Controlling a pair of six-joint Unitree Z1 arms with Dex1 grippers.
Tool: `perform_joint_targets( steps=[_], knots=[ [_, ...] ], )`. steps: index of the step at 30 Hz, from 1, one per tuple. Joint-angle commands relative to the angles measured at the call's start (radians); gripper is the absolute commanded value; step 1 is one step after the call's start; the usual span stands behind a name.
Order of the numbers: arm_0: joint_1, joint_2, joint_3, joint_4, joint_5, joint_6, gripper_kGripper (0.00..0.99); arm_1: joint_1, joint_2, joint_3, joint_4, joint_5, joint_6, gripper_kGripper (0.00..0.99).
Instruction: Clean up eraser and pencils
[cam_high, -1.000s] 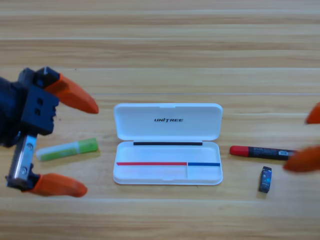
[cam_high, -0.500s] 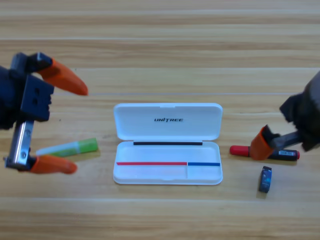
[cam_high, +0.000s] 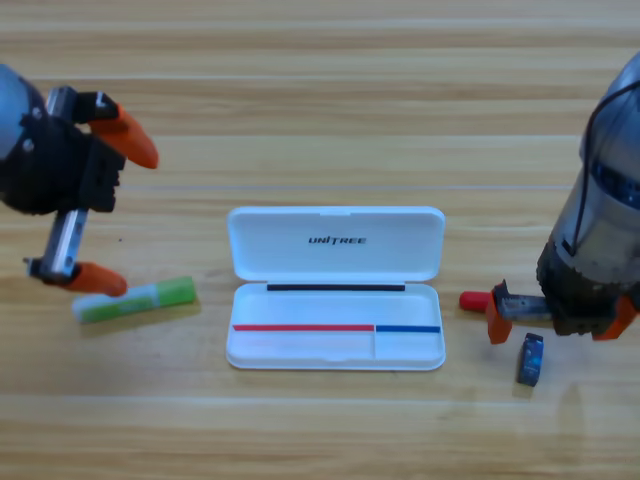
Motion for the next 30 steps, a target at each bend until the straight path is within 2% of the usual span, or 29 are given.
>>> perform_joint_targets(
  steps=[1,7,11,17,18,25,27,30],
  knots=[
    [0.148,0.089,-0.003,0.030,-0.018,0.074,0.980,-0.046,0.085,0.044,-0.047,0.041,0.045,0.934],
    [0.296,0.197,-0.076,0.109,-0.080,0.134,0.959,-0.054,0.108,0.053,-0.053,0.065,0.062,0.891],
    [0.392,0.301,-0.148,0.159,-0.115,0.123,0.957,-0.063,0.123,0.061,-0.067,0.069,0.068,0.822],
    [0.404,0.386,-0.145,0.162,-0.116,0.053,0.946,-0.074,0.138,0.084,-0.093,0.095,0.069,0.721],
    [0.404,0.399,-0.147,0.164,-0.118,0.040,0.945,-0.075,0.141,0.085,-0.095,0.104,0.069,0.670],
    [0.406,0.448,-0.150,0.162,-0.169,-0.027,0.943,-0.075,0.144,0.087,-0.099,0.112,0.068,0.140],
    [0.406,0.455,-0.145,0.162,-0.188,-0.041,0.945,-0.075,0.144,0.088,-0.098,0.118,0.057,0.025],
    [0.404,0.470,-0.142,0.162,-0.224,-0.056,0.946,-0.075,0.141,0.084,-0.086,0.130,0.039,0.000]
  ],
)
